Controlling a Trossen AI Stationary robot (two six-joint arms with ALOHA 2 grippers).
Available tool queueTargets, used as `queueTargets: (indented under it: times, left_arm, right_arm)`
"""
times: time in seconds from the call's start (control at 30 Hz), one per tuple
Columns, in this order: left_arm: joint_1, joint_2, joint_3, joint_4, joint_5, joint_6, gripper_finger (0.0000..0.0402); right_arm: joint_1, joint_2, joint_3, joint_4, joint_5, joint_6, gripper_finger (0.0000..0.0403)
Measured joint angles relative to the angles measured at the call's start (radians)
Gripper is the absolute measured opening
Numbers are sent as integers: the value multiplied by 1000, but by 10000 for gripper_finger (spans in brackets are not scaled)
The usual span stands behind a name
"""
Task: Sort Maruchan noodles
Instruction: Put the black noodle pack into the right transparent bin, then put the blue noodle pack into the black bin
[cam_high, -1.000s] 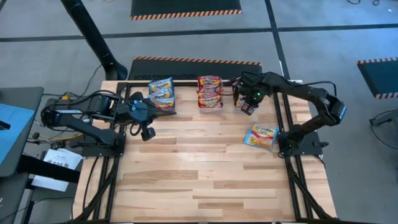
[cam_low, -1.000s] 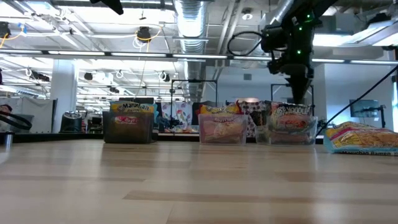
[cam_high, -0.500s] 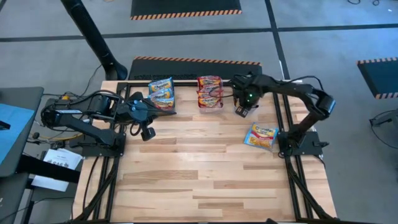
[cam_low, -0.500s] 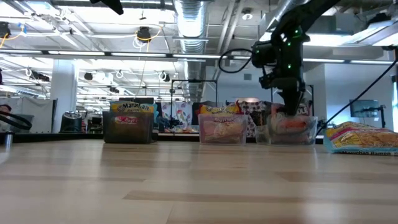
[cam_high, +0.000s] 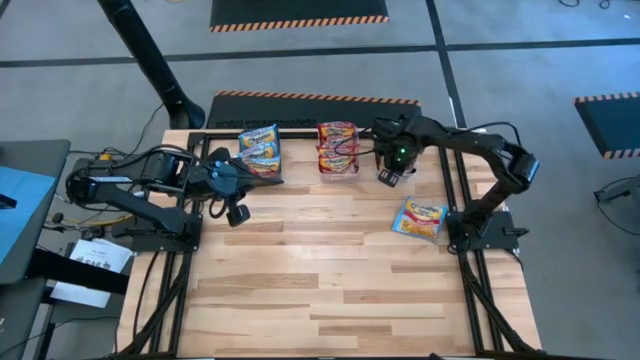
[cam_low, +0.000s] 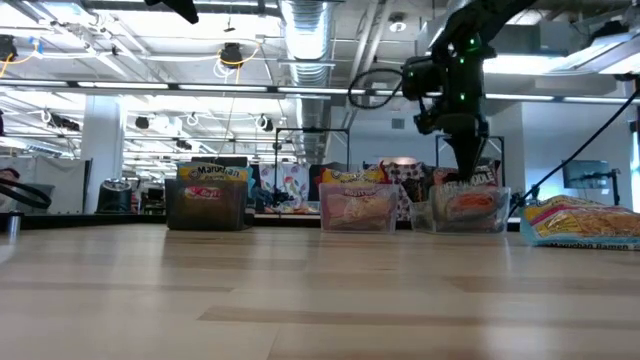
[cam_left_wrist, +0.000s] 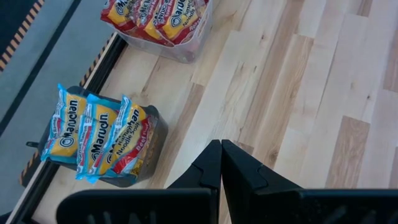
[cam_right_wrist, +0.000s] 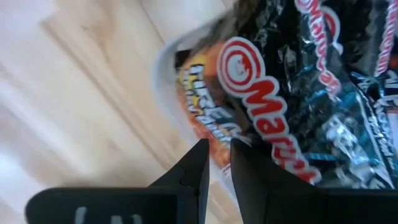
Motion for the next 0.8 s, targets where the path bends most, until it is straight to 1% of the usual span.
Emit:
queueTargets:
  times: [0.2, 0.37, 0.6, 0.8]
  left_arm:
    - [0, 0, 0, 0, 0, 0, 0]
    - [0, 0, 0, -2, 3, 0, 0]
    - [0, 0, 0, -11, 3, 0, 0]
    - [0, 0, 0, -27, 5, -6, 0]
  right_arm:
    - [28, -43, 49, -82, 1, 24, 91]
    - [74, -109, 72, -182, 2, 110, 91]
    - [181, -218, 72, -254, 2, 278, 91]
    - [312, -273, 72, -317, 1, 398, 91]
